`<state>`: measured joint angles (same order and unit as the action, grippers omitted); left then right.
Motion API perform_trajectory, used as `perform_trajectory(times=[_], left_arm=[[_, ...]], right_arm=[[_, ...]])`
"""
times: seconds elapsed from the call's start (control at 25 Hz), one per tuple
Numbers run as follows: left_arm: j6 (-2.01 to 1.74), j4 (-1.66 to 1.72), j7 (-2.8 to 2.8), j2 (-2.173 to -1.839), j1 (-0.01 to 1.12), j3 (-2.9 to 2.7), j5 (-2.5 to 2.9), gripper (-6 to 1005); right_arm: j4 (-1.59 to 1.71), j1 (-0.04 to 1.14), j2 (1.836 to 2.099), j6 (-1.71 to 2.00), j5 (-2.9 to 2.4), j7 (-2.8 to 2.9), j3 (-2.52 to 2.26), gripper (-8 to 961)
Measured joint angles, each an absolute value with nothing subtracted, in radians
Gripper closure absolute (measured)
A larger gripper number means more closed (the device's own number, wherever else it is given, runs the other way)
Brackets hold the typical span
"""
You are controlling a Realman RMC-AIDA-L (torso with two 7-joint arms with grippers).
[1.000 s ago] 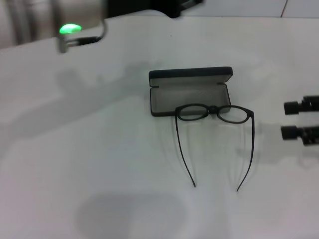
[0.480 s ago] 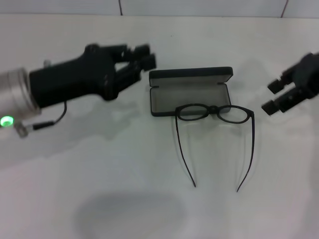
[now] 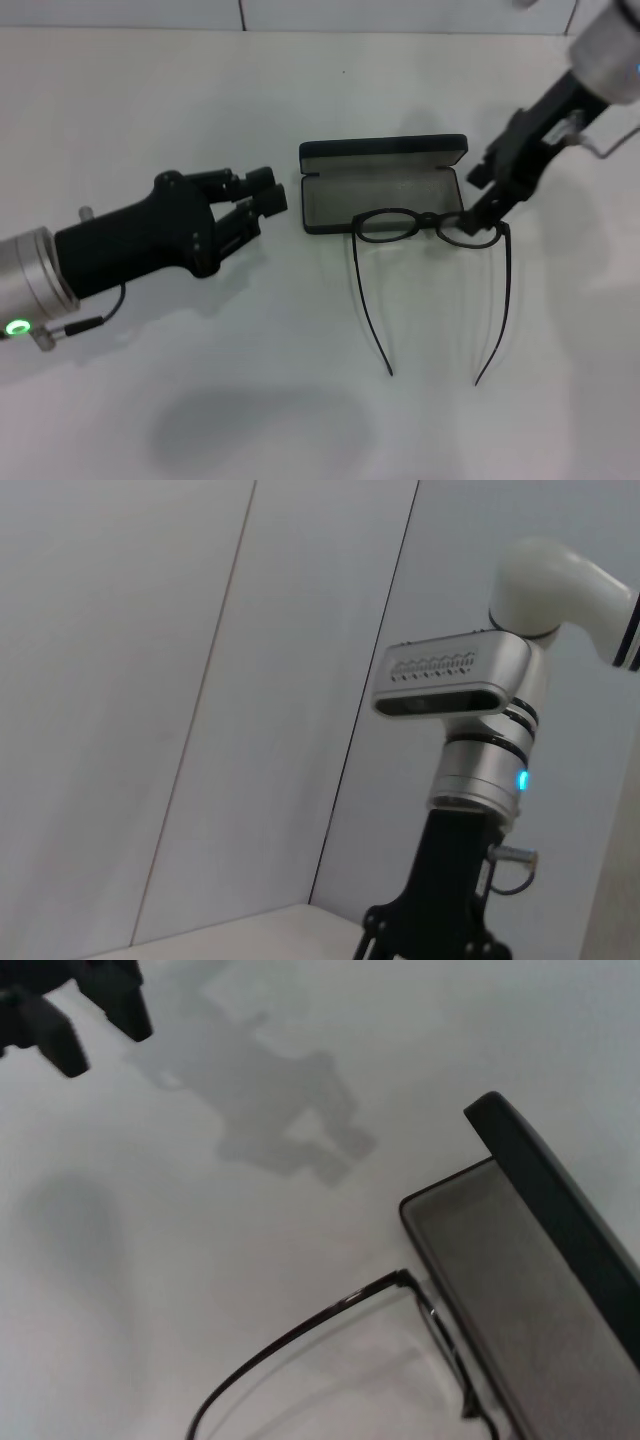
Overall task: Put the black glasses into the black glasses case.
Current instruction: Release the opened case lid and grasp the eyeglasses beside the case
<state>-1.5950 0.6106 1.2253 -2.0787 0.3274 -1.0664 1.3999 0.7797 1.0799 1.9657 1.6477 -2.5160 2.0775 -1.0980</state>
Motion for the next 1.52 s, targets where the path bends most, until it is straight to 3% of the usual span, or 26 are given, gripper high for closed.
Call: perform_trajectory(times=[0.2, 0.32, 0.72, 1.16, 1.28, 1.52], left_arm=[[-1.597, 0.569, 1.18, -2.077, 0.327, -1.066, 1.404, 775], [-1.598, 0.545, 1.159, -2.077, 0.326, -1.065, 1.405, 776], [-1.598, 0.494, 1.115, -2.078, 0.327, -1.065, 1.406, 777], [-1.597, 0.483, 1.107, -2.083, 0.338, -1.068, 1.407, 778], [-1.596, 0.471, 1.102, -2.083, 0.338, -1.066, 1.407, 778], [-1.594, 0.453, 1.09, -2.083, 0.339, -1.065, 1.407, 780]], right_arm=[[0.762, 1.1, 2.007, 1.58, -2.525, 2.078, -1.187, 339], [0.746, 1.107, 2.016, 1.54, -2.536, 2.078, -1.22, 350], [0.702, 1.123, 2.02, 1.477, -2.54, 2.066, -1.235, 445], [0.667, 1.116, 2.025, 1.416, -2.526, 2.038, -1.255, 449], [0.65, 1.117, 2.025, 1.405, -2.522, 2.03, -1.256, 567], [0.627, 1.122, 2.028, 1.385, -2.509, 2.015, -1.258, 630]])
